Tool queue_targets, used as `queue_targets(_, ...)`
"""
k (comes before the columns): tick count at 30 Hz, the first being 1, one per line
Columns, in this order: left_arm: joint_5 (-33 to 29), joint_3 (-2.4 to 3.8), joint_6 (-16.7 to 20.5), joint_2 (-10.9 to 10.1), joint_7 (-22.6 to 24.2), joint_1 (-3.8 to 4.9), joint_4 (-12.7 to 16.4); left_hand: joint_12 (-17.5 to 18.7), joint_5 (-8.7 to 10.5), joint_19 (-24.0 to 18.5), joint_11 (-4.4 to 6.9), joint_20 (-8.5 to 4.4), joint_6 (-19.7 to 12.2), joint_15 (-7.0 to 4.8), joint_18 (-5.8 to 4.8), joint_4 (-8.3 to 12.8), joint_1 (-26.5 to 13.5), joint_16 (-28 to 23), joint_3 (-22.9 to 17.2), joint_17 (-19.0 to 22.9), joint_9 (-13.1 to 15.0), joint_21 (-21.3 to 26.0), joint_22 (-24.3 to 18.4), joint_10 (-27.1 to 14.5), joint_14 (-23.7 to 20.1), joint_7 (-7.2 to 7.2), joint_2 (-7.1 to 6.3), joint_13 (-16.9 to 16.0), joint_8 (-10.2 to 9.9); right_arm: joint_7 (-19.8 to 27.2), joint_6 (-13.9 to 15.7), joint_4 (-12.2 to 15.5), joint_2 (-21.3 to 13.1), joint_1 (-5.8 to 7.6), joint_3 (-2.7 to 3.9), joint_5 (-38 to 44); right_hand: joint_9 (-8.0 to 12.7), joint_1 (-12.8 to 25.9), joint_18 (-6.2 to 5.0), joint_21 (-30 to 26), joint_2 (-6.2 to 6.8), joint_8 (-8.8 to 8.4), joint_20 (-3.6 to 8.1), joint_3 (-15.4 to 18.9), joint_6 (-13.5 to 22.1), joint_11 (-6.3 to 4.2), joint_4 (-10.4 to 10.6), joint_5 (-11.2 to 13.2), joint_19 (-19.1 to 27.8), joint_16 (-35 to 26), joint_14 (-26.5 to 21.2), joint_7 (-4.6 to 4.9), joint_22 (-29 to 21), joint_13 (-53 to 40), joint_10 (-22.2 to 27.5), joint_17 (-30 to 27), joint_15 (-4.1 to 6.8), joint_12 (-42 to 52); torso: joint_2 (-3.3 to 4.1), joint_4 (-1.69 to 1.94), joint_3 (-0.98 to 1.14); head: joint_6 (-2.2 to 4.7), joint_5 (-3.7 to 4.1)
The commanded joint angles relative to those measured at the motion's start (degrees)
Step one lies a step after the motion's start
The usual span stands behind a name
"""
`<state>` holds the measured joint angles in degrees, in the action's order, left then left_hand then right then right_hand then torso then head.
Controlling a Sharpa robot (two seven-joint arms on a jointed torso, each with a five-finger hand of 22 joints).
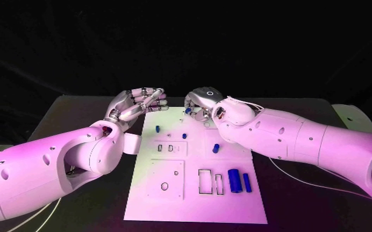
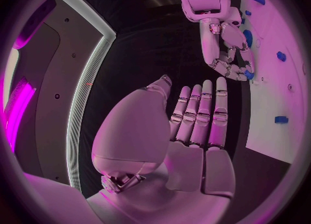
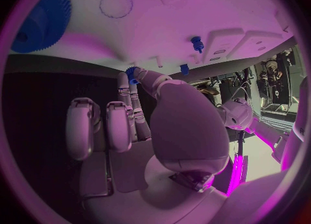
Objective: Assemble the parts on the task board
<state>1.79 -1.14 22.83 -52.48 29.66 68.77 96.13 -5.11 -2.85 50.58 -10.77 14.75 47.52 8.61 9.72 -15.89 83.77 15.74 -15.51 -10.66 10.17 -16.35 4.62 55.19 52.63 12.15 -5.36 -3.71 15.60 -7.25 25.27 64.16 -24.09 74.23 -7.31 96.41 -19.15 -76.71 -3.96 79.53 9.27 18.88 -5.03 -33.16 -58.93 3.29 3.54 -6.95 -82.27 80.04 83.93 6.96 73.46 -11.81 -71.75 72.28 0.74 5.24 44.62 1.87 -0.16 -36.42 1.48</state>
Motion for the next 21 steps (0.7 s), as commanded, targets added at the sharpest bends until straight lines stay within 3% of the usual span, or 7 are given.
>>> queue_targets(1, -0.2, 0.08, -0.8, 0.3, 0.4, 0.19, 0.1, 0.2, -0.13, 0.4, -0.35, 0.11, 0.0, 0.19, 0.82, 0.1, -0.1, -0.3, -0.3, -0.1, -0.1, 0.3, 0.0, 0.1, 0.2, 1.66, -0.44, 0.1, -0.3, -0.3, -0.7, -0.2, 0.4, 0.0, 0.02, 0.6, -2.7, 0.1, 0.5, 0.0, -0.53, 0.28, 0.11, -0.1, 0.2, 0.04, -0.2, 0.3, 0.2, 0.4, 2.8, -0.1, 0.0, -0.1, 0.3, 0.0, 0.32, -0.3, 0.03, 0.02, 0.02, 0.06, -0.12)
queue_targets(14, -0.2, 0.09, -0.8, 0.6, 0.3, 0.31, -0.2, 0.2, -0.13, 0.4, -0.35, 0.11, 0.0, 0.19, 0.82, 0.1, -0.1, -0.3, -0.3, -0.1, -0.1, 0.3, 0.0, 0.1, 0.2, 1.66, -0.44, 0.1, -0.3, 0.1, -0.4, -0.1, 1.0, 0.09, 0.02, 0.8, -2.7, 0.2, 0.52, 0.1, -0.5, 0.27, 0.1, -0.1, 0.3, 0.05, -0.3, 0.3, 0.1, 0.4, 2.8, -0.08, 0.1, -0.1, 0.4, 0.1, 0.31, -0.3, 0.1, -0.02, -0.02, -0.15, -0.27)
queue_targets(21, -0.2, 0.1, -0.8, 0.7, 0.3, 0.36, -0.1, 0.3, -0.13, 0.4, -0.36, 0.13, 0.0, 0.21, 0.82, 0.1, -0.1, -0.4, -0.3, -0.1, -0.1, 0.3, -0.1, 0.1, 0.1, 1.67, -0.45, 0.0, -0.4, -0.3, -2.1, -0.9, 1.6, 0.11, 0.03, 0.3, -2.9, 0.5, 0.52, 0.1, -0.29, 0.22, 0.06, 0.0, 0.6, 0.13, -0.2, 0.6, 0.2, 0.5, 2.8, 0.0, 0.1, -0.2, 0.5, 0.1, 0.26, -0.4, 0.15, 0.0, -0.02, -0.1, -0.32)
